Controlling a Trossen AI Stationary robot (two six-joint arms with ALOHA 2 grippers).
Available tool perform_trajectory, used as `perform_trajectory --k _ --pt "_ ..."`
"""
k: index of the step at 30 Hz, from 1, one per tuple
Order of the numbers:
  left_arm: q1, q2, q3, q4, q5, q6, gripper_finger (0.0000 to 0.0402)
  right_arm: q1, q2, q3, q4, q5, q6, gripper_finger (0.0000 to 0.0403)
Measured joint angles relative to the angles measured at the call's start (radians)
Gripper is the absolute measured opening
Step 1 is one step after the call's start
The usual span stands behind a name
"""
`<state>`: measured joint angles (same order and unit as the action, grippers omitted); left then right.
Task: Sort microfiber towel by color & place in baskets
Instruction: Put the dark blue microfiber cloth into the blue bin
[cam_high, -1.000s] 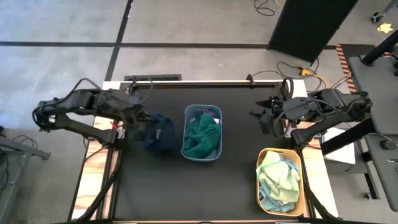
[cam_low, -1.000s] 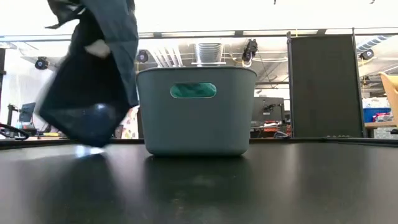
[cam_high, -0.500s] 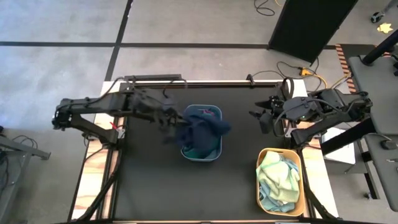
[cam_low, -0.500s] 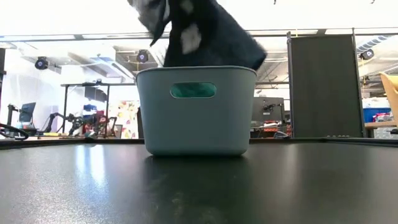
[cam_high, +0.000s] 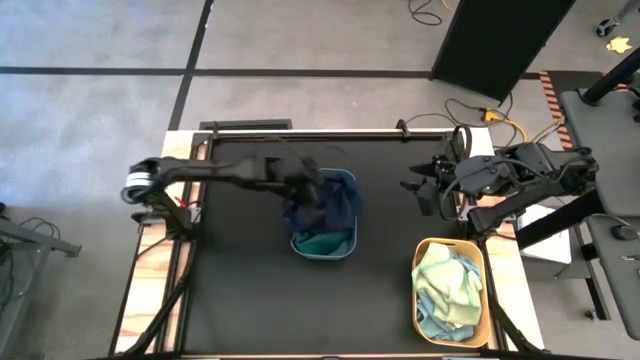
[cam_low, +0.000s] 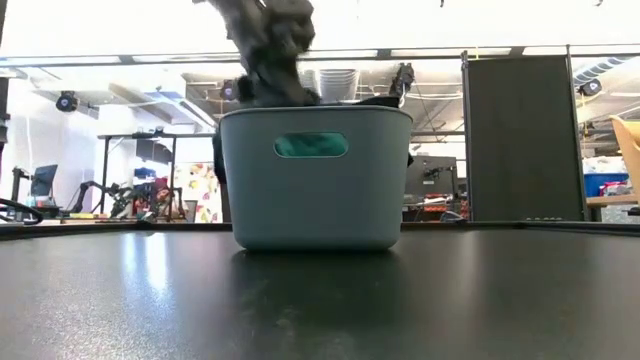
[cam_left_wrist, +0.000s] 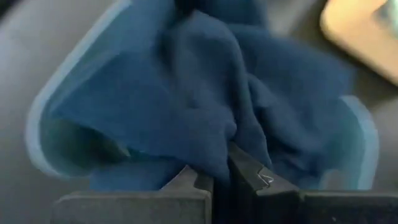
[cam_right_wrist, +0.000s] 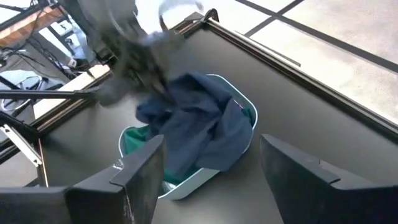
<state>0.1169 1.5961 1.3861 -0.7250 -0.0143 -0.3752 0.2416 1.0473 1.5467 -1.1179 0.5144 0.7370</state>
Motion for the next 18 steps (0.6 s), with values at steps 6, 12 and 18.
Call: perform_trajectory --k 6,12,18 --pt "0.000 0.183 0.008 0.118 0.003 -0.002 0.0002 0.000 0.000 0.000 -0.001 0.000 0.011 0.0255" --pt "0.001 0.302 0.034 0.128 0.003 0.002 0.0031 0.000 0.001 0.000 -0.002 0.000 0.014 0.0263" --pt "0.001 0.319 0.035 0.122 0.005 -0.001 0.0106 0.000 0.001 0.000 -0.003 0.000 0.012 0.0271"
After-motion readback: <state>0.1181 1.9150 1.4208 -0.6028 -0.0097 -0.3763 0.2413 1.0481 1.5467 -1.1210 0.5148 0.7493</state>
